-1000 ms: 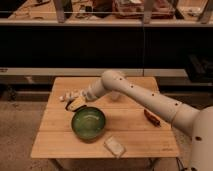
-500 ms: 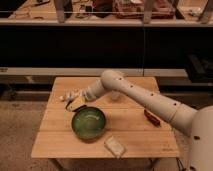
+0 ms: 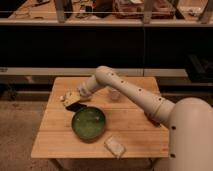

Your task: Place the eraser on the white sponge

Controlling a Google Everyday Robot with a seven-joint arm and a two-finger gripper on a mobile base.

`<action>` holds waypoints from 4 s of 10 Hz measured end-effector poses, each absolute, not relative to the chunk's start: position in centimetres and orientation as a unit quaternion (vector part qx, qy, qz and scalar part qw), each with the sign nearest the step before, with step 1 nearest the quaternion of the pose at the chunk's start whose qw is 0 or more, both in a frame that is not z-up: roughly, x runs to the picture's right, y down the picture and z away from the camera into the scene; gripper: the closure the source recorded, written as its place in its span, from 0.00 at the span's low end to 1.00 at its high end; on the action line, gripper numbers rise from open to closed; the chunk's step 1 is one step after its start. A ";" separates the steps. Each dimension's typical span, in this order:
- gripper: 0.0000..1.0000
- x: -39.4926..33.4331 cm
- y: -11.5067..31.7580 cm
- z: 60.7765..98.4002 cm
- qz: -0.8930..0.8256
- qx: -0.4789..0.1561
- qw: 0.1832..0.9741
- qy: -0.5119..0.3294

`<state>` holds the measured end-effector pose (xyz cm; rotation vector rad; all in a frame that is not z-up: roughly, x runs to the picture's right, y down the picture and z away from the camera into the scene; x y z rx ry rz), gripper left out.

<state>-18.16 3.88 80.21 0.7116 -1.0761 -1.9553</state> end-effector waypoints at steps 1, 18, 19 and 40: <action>0.20 -18.2 3.6 80.8 -0.770 0.276 0.390 -0.422; 0.20 -21.5 8.3 86.5 -0.836 0.187 0.326 -0.400; 0.20 -21.1 8.6 87.3 -0.843 0.189 0.322 -0.386; 0.20 -19.6 10.8 90.9 -0.880 0.152 0.326 -0.311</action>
